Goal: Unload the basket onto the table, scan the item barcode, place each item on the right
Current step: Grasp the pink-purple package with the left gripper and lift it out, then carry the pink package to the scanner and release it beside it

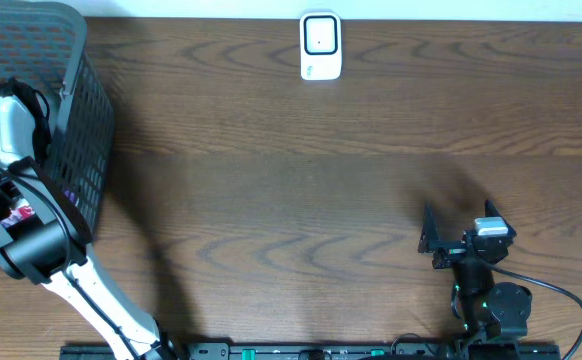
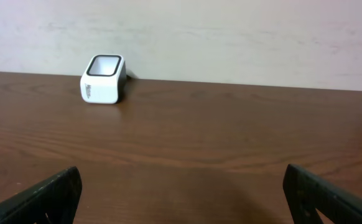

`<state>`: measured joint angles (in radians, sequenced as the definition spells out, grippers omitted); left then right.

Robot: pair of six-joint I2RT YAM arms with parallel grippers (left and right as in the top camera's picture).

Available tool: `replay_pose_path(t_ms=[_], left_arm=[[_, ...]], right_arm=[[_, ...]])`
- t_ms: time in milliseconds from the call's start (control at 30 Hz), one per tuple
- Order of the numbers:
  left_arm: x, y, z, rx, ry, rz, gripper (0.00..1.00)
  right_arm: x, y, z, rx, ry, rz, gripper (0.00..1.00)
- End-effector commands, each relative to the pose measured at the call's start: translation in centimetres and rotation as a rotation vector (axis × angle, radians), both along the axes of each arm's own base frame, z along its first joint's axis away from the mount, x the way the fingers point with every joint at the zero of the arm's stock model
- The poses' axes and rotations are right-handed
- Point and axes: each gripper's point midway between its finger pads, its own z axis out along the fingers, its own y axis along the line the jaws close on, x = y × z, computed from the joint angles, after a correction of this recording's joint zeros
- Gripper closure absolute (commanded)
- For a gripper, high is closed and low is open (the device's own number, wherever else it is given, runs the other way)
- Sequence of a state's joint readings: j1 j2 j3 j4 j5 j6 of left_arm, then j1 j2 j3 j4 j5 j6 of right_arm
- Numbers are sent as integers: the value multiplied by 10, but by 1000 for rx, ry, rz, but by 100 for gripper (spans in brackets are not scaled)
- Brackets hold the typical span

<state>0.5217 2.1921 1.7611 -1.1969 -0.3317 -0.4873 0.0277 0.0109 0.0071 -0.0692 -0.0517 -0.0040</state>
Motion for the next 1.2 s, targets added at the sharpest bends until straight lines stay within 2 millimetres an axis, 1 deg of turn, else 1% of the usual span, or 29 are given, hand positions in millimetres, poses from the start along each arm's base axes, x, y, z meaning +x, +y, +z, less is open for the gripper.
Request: replay_pose_path(t_ms=[0,67,133,200,267,400,467,500,600,667,700,733,800,833,867,900,967,1033,1100,1167], left_arm=[[-8,-8,-9,-74,11,27,93],[-7,-7,-1,-73,9,27,93],[-3,-5,15,-66,-11,27,93],[5,-5,36,-62,-64,29,93],[20,-7,67,-63,-179,29,93],[46,-17,140,-46,-451,3,93],[53,-23,180,-22,-597,-22,93],[55,-27,205,-1,-681,-40,93],[53,-37,266,68,-869,-88,93],[47,-46,302,113,-971,-120,92],[40,-59,331,141,-1054,-155,93],[38,-70,347,142,-1107,-186,93],[39,-96,372,108,-1202,-260,93],[42,-116,385,69,-1257,-318,92],[45,-131,392,38,-1290,-361,93],[48,-154,401,-11,-1328,-425,93],[53,-192,407,-81,-1356,-522,93],[59,-236,406,-159,-1349,-639,93],[64,-278,398,-231,-1321,-761,93],[69,-314,386,-276,-1279,-855,93]], right_arm=[[0,2,0,15,0,8,1],[0,2,0,14,0,8,1],[0,2,0,15,0,8,1],[0,2,0,15,0,8,1],[0,2,0,15,0,8,1],[0,2,0,14,0,8,1],[0,2,0,15,0,8,1],[0,2,0,14,0,8,1],[0,2,0,14,1,8,1],[0,2,0,14,0,8,1],[0,2,0,14,0,8,1],[0,2,0,15,0,8,1],[0,2,0,14,0,8,1],[0,2,0,15,0,8,1],[0,2,0,15,0,8,1],[0,2,0,14,0,8,1],[0,2,0,15,0,8,1],[0,2,0,15,0,8,1],[0,2,0,15,0,8,1],[0,2,0,14,0,8,1]])
